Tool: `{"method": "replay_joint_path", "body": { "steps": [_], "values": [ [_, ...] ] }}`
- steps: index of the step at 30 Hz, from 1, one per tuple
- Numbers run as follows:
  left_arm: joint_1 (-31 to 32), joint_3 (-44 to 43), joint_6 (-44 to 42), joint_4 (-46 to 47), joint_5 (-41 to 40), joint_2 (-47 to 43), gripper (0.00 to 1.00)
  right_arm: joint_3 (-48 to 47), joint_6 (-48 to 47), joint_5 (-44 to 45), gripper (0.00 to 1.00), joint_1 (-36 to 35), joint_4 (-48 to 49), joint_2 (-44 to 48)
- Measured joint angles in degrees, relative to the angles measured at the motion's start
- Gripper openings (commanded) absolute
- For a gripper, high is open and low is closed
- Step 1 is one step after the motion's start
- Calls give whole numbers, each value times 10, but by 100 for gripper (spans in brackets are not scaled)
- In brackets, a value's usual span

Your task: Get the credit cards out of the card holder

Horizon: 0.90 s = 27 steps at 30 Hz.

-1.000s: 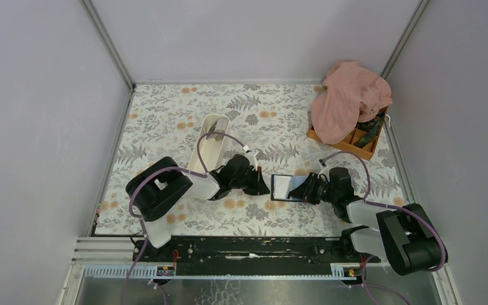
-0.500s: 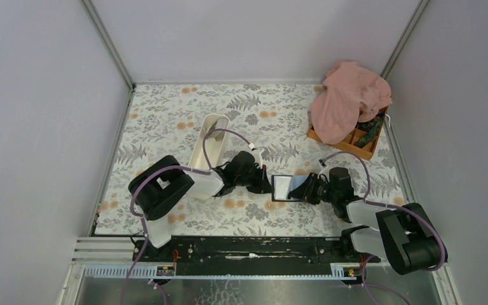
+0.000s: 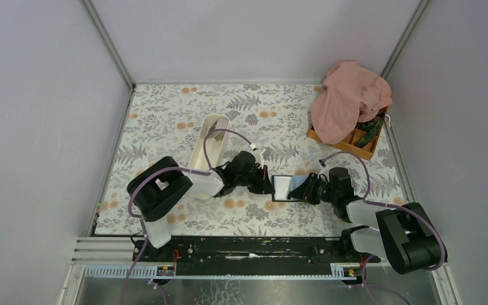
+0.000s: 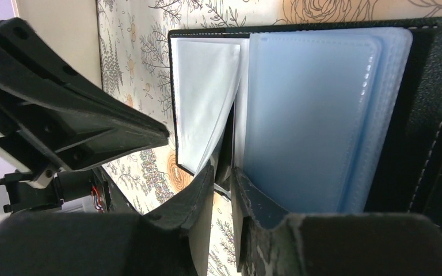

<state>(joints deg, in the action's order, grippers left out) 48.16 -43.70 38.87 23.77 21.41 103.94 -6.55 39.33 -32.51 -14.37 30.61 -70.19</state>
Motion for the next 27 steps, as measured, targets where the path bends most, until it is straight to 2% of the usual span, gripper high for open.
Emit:
{"method": "replay_joint_path", "body": {
  "steps": [6, 16, 18, 21, 27],
  "values": [
    [1, 0, 0, -2, 5, -29, 0, 0, 0, 0, 25, 0, 0, 0],
    [3, 8, 6, 4, 19, -10, 0, 0, -1, 0, 26, 0, 0, -1],
    [5, 14, 8, 7, 20, -3, 0, 0, -1, -1, 29, 0, 1, -2],
    [8, 17, 16, 27, 27, 11, 0, 0, 0, -2, 40, 0, 3, -2],
    [8, 27, 45, 108, 56, 45, 0, -3, -6, 5, 41, 2, 21, -2]
  ]
}}
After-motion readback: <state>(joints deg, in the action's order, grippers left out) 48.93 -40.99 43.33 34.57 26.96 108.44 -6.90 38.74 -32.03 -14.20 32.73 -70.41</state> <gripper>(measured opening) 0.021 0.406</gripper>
